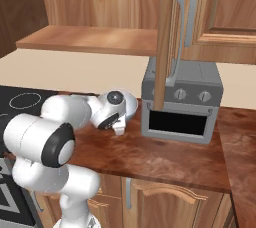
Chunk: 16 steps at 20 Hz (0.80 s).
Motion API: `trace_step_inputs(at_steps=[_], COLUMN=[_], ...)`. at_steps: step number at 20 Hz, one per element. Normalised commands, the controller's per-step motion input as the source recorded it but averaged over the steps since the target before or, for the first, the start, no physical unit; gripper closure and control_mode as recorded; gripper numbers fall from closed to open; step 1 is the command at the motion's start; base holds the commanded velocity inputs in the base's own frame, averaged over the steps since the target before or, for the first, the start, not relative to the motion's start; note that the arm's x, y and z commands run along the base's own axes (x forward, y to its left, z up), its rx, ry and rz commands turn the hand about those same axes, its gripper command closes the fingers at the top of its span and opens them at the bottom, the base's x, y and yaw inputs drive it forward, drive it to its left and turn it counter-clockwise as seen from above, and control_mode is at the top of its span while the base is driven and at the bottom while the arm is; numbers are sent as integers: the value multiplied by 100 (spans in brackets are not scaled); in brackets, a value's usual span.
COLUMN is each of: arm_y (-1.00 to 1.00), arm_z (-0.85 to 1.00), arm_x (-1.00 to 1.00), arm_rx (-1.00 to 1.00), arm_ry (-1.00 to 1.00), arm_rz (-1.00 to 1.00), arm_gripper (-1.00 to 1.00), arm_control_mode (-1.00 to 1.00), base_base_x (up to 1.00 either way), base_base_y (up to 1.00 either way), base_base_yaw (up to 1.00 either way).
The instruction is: Open the cabinet. Pick the bowls from the counter and place them in the cabinet. Then close the cabinet.
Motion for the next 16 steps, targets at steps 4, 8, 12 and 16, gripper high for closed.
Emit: trace_step_inputs(at_steps=[4,8,12,16], arm_y=[11,16,10,0], arm_z=[39,58,55,72], arm_x=[-42,-41,-45,-54], arm_rx=[-2,-4,-3,-2], arm_ry=[-24,-20,-10,2], arm_rz=[0,0,0,-3], arm_gripper=[100,100,100,100], arm_control_mode=[-100,-100,-100,-100], base_base_x=[0,0,0,0], base_base_y=[0,0,0,0], base_base_yaw=[0,0,0,0])
